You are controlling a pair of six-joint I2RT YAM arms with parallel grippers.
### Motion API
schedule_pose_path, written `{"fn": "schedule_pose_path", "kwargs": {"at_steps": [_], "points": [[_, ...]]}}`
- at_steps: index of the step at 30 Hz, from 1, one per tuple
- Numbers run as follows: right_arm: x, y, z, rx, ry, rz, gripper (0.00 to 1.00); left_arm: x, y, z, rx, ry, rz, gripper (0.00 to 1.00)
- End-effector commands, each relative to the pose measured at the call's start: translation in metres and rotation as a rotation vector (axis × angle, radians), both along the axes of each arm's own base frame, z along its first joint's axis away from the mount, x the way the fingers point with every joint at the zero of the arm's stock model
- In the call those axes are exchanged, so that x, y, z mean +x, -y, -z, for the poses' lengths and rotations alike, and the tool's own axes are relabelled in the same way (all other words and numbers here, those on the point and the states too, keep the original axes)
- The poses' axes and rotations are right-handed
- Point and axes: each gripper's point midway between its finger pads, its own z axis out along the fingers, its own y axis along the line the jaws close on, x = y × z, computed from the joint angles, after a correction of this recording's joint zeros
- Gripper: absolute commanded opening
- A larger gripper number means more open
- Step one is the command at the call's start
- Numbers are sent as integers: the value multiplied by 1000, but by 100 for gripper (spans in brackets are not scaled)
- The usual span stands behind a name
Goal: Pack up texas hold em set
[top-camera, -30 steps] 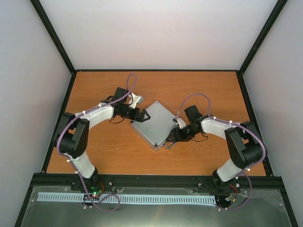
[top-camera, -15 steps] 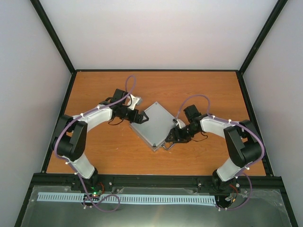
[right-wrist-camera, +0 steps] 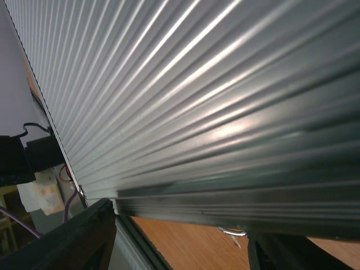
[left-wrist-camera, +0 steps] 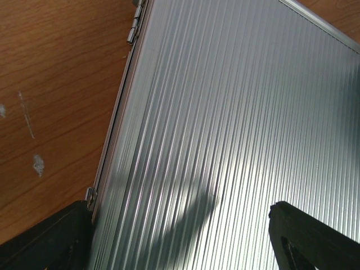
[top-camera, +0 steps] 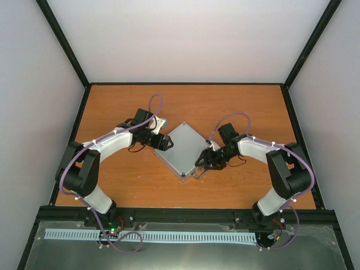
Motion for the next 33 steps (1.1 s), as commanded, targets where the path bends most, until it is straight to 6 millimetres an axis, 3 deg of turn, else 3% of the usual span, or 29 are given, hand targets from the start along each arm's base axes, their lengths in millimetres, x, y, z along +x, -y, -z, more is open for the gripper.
{"fn": "schedule_pose_path", "kwargs": {"at_steps": [1, 14, 33], "points": [[-3, -7, -1, 20, -86, 55, 64, -31, 4, 2, -20, -92, 44, 86], [-5, -5, 8, -13, -206, 157, 64, -40, 1, 2, -21, -97, 44, 84], [-12, -8, -6, 5, -360, 248, 66, -58, 4, -6, -65, -132, 50, 83]]}}
